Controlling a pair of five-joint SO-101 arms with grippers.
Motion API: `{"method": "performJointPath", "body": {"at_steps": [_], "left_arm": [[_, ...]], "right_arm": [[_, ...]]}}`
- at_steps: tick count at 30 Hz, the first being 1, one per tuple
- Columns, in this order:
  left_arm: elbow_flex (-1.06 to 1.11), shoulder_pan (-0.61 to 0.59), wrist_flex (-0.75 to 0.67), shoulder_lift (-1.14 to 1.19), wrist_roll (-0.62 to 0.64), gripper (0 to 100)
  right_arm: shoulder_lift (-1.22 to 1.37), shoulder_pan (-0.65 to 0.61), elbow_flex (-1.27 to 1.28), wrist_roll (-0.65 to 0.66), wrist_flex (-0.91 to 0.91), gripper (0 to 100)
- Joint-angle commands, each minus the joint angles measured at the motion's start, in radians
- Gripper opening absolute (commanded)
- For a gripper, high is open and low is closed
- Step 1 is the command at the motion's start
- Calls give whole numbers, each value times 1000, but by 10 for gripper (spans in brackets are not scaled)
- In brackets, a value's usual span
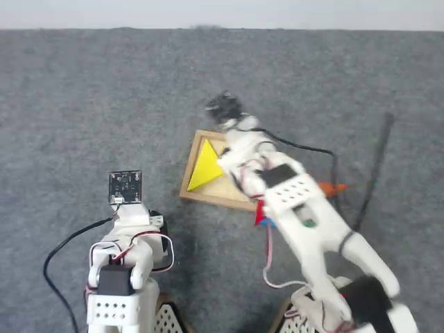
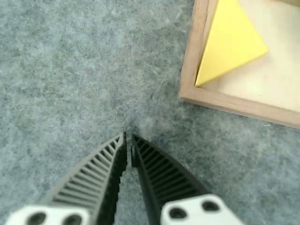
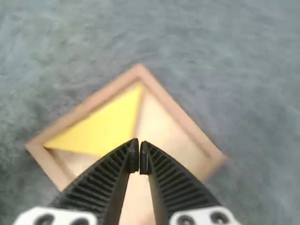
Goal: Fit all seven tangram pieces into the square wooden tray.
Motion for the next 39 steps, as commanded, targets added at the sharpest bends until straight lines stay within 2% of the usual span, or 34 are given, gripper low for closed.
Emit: {"method": "performJointPath", "body": {"at_steps": [1, 4, 10, 17, 23, 29, 35, 39], "left_arm": [[-13, -6, 5, -20, -15, 14], [-13, -6, 5, -20, -15, 14], [-13, -6, 5, -20, -15, 14], [-13, -6, 5, -20, -15, 14], [-13, -6, 5, -20, -15, 14], [-13, -6, 5, -20, -15, 14], [-13, -6, 5, -20, -15, 14], [-13, -6, 5, -20, -15, 14]], "right_arm": [[-54, 107, 51, -124, 16, 90], [19, 140, 58, -204, 15, 120], [182, 94, -17, -204, -31, 95], [414, 130, -224, -203, 8, 78], [476, 174, -338, -201, 97, 79], [524, 197, -400, -57, 104, 79], [544, 199, -448, -44, 104, 79], [453, 194, -446, -41, 166, 84]]}}
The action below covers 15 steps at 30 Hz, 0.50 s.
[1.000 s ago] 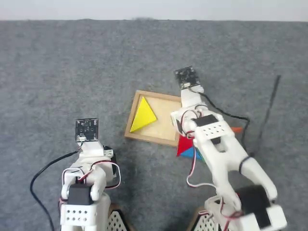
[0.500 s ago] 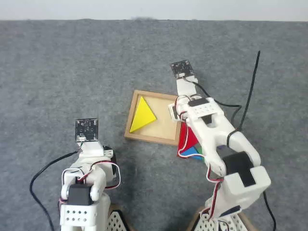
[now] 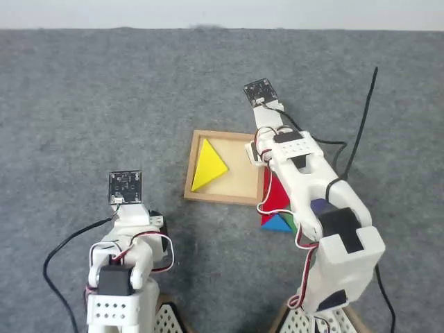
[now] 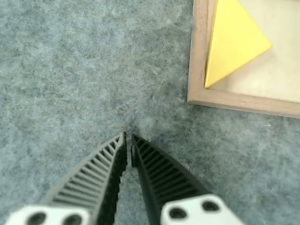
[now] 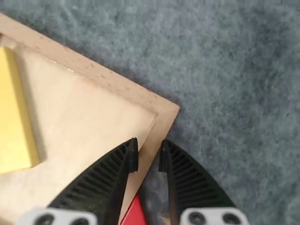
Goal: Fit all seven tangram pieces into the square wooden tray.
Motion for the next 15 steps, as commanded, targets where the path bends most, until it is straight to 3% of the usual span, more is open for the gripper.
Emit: {"method": "performJointPath", "body": {"at_steps": [1, 6, 10, 15], "left_arm": [[-13, -6, 5, -20, -15, 14], [-13, -6, 5, -20, -15, 14], [-13, -6, 5, -20, -15, 14], [-13, -6, 5, -20, -15, 14]], "right_arm": [[-151, 15, -57, 37, 84, 84], [-444, -10, 64, 106, 217, 85], [-670, -25, 345, 103, 157, 108], [-754, -30, 578, -6, 128, 202]]}}
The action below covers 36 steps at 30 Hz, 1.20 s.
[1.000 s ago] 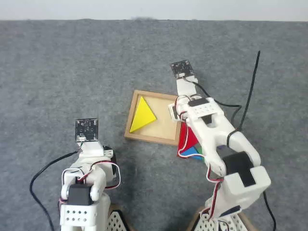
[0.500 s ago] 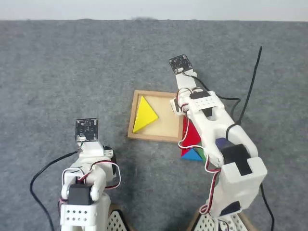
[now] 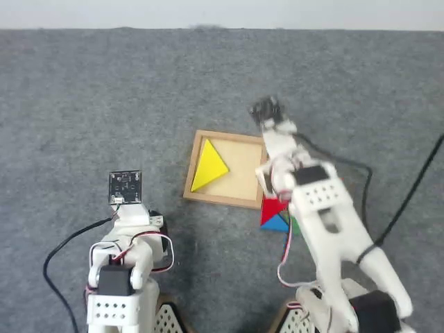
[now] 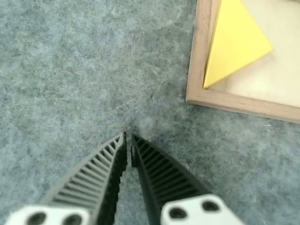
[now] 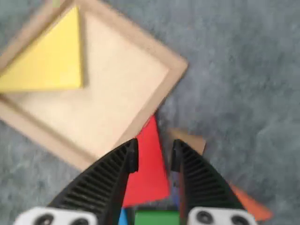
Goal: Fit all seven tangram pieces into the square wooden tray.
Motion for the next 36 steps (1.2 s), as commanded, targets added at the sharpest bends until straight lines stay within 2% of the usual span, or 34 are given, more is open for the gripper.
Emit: {"method": "performJointPath", "body": {"at_steps": [1, 5, 7, 10, 14, 23, 36], "left_arm": [[-13, -6, 5, -20, -15, 14], [-13, -8, 5, -20, -15, 14], [-13, -8, 5, -20, -15, 14], [-13, -8, 5, -20, -15, 14], [-13, -8, 5, -20, -15, 14], [-13, -8, 5, -20, -15, 14], [-13, -6, 5, -20, -15, 14]], "right_arm": [[-73, -16, 97, -64, -21, 202], [-73, -25, 124, -87, -22, 205], [-73, -47, 124, -152, -21, 209], [-73, -84, 126, -236, 8, 277], [-73, -85, 121, -281, 27, 376], [-68, -88, 127, -284, 15, 331], [84, -70, 120, -278, -73, 285]]}}
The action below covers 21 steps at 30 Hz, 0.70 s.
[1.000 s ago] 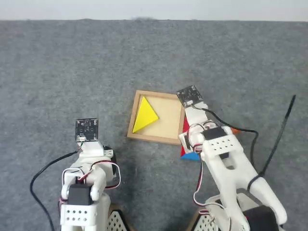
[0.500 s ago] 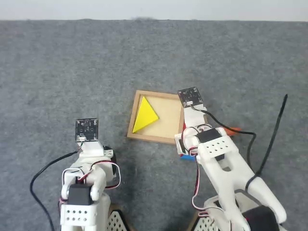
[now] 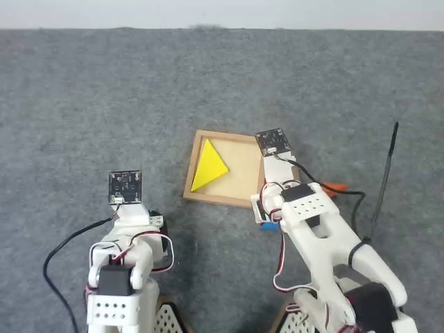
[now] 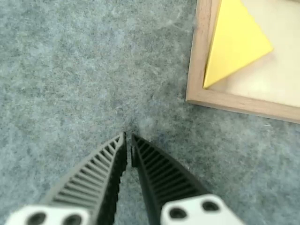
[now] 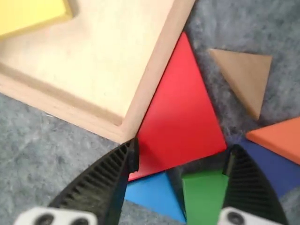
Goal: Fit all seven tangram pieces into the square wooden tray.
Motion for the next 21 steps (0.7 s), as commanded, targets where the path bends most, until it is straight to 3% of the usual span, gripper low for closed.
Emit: {"method": "performJointPath", "body": {"at_steps": [1, 21], "left_arm": [[-13, -6, 5, -20, -15, 14], [-13, -6, 5, -20, -15, 14]], "right_arm": [[-2, 10, -14, -2, -25, 285], [283, -24, -278, 80, 205, 285]]}}
